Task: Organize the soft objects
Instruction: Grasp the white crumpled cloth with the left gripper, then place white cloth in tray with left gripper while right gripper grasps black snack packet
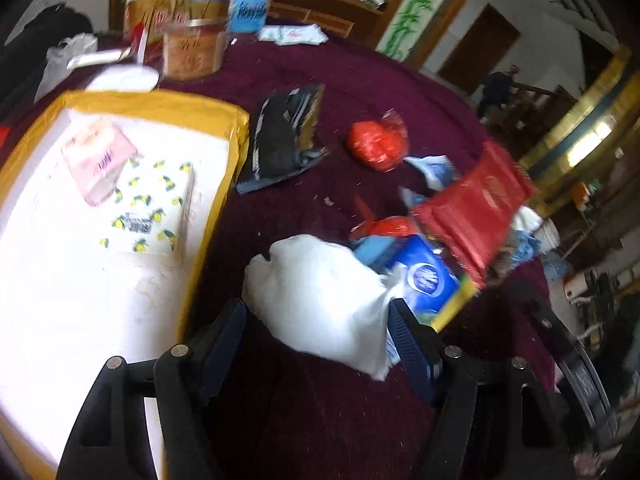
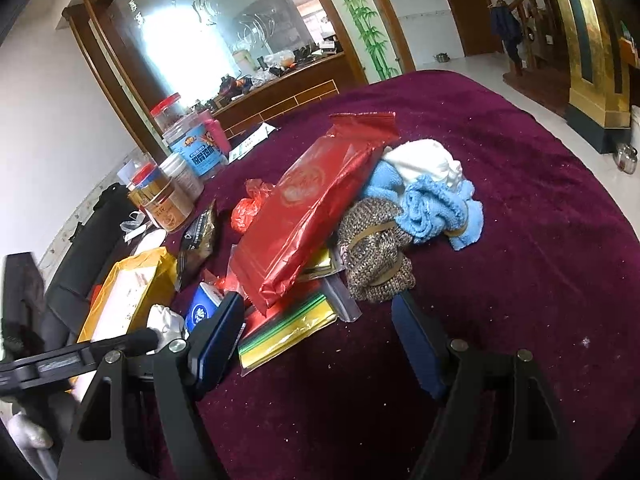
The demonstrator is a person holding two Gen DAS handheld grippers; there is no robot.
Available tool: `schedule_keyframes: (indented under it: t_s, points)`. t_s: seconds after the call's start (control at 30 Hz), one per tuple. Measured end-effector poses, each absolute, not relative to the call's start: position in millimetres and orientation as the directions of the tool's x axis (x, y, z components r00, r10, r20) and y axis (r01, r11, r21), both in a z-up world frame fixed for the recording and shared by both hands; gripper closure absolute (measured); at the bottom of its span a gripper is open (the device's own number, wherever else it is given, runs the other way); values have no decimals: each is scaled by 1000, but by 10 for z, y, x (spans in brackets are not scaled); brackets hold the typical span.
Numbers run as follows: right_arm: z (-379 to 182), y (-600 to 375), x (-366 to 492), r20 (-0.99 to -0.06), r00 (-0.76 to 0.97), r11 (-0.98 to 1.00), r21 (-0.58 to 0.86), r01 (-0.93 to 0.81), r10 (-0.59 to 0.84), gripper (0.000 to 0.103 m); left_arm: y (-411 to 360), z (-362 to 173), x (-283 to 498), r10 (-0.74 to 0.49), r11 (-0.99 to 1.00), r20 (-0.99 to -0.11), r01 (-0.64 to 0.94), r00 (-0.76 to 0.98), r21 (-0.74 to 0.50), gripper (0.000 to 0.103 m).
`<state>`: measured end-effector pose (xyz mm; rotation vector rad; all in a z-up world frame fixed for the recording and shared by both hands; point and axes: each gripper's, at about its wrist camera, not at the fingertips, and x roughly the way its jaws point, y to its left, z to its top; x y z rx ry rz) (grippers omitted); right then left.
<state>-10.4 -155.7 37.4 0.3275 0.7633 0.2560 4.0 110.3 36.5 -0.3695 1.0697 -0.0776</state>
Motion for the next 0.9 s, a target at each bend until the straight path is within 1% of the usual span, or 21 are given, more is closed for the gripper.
schedule_keyframes:
  t_s: [0.07,0.1,0.13,0.17,0.2,0.3,0.4,0.6,0.73,0.9]
  points:
    - [364,-1553,-110,-635,696,922,373,-105,336,28,1036,357,68,-225,945,-831,-95,508,-314,27]
    - [358,-1551,-115,-635,696,922,372,-105,335,28,1002,358,76,-241,946,-825,-67,511,-318,27]
    - [357,-1551,-118,-634,696,921,374,-105,337,28,974,363,73,-252,947,-821,-43,512,-317,47]
    - [358,-1549,-117,-635,697,923,372,-102,333,28,946,368,68,-262,948,-816,-21,515,-317,86]
    - [358,-1548,-119,-635,698,924,370,-99,330,28,926,364,65,-280,946,-815,-1,507,-325,92]
    - [337,-1572,-113,-642,694,923,375,-87,327,28,908,384,12,-292,946,-800,36,524,-322,93]
    - [313,-1596,-99,-648,688,922,378,-81,326,28,963,493,-92,-308,941,-765,60,565,-334,93]
    - [287,-1595,-77,-664,681,929,364,-67,310,28,1267,774,-459,-373,906,-683,91,628,-412,93]
    - [254,-1591,-60,-674,674,932,358,-58,301,28,1589,915,-812,-353,902,-637,68,685,-427,93]
    - [236,-1550,-53,-687,672,943,329,-50,276,28,1998,960,-1077,-312,896,-602,18,735,-443,93]
